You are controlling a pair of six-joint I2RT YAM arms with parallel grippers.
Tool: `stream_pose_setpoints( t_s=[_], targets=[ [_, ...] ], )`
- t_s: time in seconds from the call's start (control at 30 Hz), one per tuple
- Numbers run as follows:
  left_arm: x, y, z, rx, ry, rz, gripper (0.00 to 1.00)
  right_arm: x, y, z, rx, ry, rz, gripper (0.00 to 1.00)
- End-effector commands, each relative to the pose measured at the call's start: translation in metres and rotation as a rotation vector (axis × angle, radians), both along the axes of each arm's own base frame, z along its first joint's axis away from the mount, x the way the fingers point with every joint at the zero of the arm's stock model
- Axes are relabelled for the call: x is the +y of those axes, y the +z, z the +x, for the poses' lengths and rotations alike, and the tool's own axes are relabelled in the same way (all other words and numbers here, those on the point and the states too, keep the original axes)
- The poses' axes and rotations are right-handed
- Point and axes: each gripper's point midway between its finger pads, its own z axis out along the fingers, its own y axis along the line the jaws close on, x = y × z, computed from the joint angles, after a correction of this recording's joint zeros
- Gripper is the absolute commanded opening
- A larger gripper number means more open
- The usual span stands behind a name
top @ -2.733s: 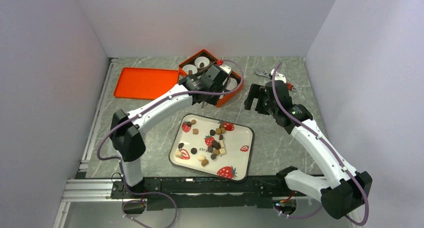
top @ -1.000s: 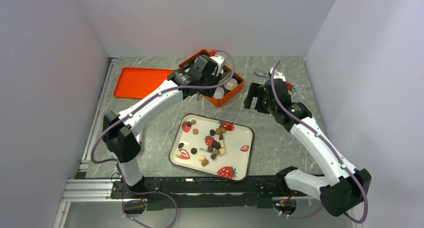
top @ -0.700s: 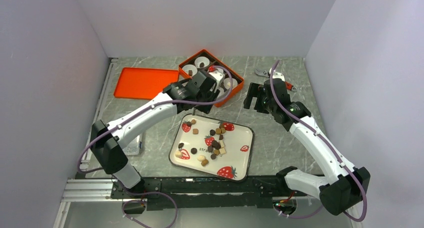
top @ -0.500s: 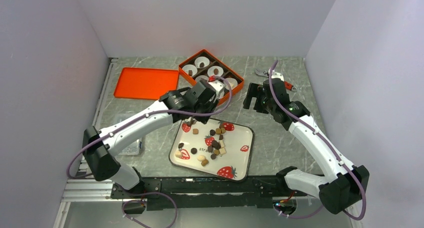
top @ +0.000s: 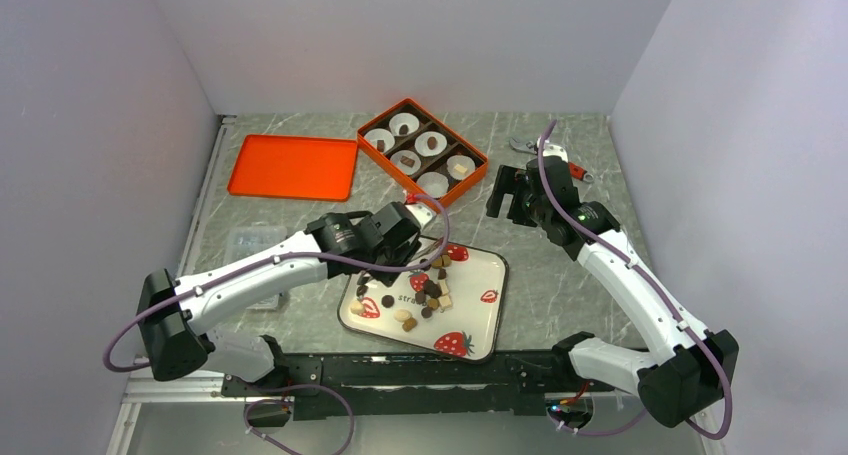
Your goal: Pack the chocolate
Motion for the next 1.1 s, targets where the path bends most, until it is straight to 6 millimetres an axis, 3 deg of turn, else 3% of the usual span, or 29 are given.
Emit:
stream_pose_setpoints(
  t_s=[0.0, 0.23, 1.07],
  targets=[
    [0.001, 0.009, -0.01, -0.02, -0.019, -0.048, 0.47, 0.005, 0.018, 0.007, -0.056, -0.005, 0.05, 1.0],
    [-0.004, 0.0, -0.021, 0.005, -0.063, -0.028, 0.47, 0.006, 0.017, 0.005, -0.052, -0.004, 0.061, 1.0],
    [-0.014, -0.022, -0.024, 0.04, -0.1, 0.02, 0.46, 0.001, 0.013, 0.0, -0.05, -0.011, 0.048, 1.0]
  ],
)
